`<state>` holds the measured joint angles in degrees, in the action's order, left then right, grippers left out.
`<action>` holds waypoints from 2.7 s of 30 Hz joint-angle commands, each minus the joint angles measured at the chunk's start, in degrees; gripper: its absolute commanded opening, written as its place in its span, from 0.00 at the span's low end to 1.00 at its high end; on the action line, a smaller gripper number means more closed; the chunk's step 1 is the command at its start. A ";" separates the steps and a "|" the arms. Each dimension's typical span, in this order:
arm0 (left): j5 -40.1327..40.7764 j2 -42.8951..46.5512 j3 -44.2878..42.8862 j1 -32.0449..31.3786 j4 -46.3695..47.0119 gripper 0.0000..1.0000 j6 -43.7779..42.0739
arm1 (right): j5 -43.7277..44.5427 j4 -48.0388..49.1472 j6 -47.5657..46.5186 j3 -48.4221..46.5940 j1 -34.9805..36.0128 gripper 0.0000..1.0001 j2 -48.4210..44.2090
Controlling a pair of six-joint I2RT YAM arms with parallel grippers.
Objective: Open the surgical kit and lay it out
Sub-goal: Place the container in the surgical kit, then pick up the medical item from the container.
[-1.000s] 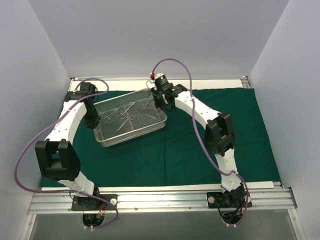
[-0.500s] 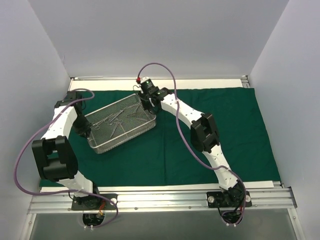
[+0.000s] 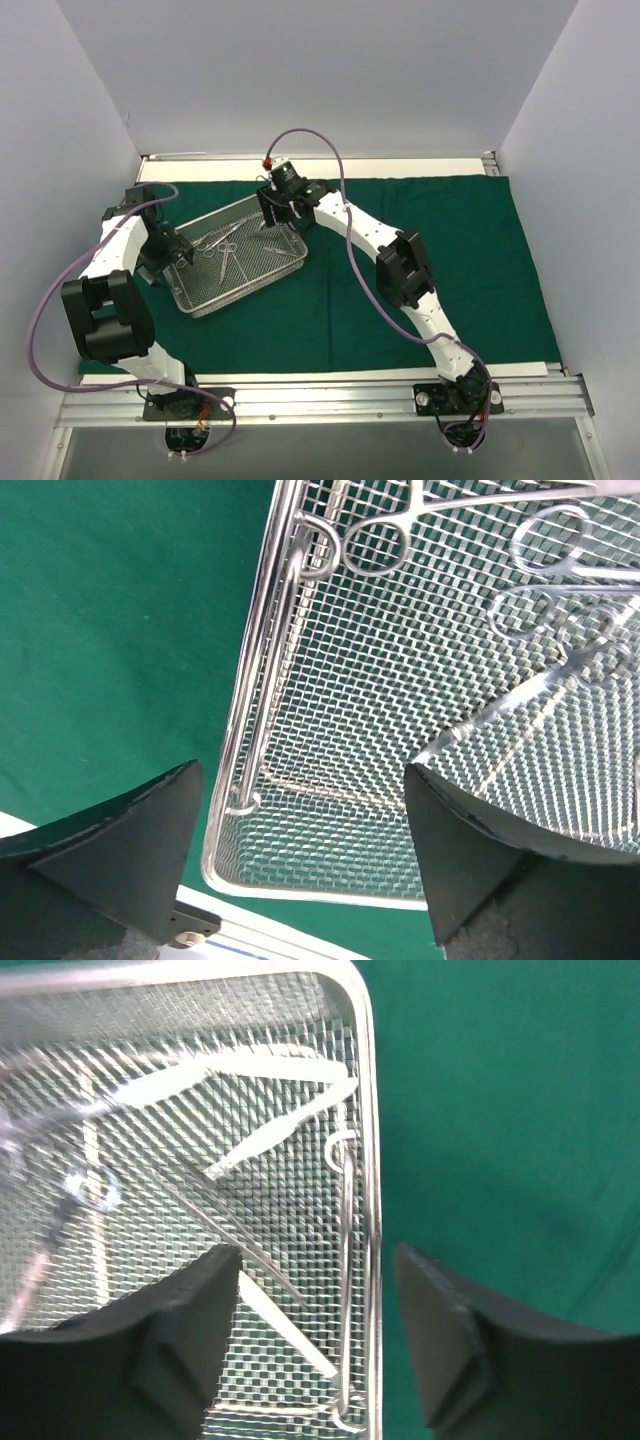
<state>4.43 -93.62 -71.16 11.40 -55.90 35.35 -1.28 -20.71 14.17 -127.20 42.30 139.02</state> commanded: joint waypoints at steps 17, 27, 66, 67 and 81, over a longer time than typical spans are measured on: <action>-17.97 -6.47 -20.58 -15.53 9.33 0.70 -8.93 | -11.20 -12.42 4.72 12.05 -15.85 1.00 -23.68; -21.73 -20.96 -28.51 -20.89 8.18 0.82 27.89 | -8.21 -9.88 2.79 24.88 -17.34 1.00 -34.25; -19.89 -27.05 -19.81 -22.21 19.87 0.33 49.02 | -15.69 -3.02 2.35 36.41 -28.07 1.00 -42.08; -19.98 -27.14 -20.16 -22.21 19.78 0.31 48.85 | -15.42 -3.11 2.35 36.32 -27.98 1.00 -42.08; -24.37 -22.48 -20.78 -21.60 17.84 0.14 48.67 | -15.33 -2.85 2.96 35.00 -28.07 1.00 -41.46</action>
<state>-18.00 -120.11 -90.13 -10.92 -39.64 84.84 -16.38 -24.18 16.69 -90.41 14.02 98.67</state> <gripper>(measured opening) 0.267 0.995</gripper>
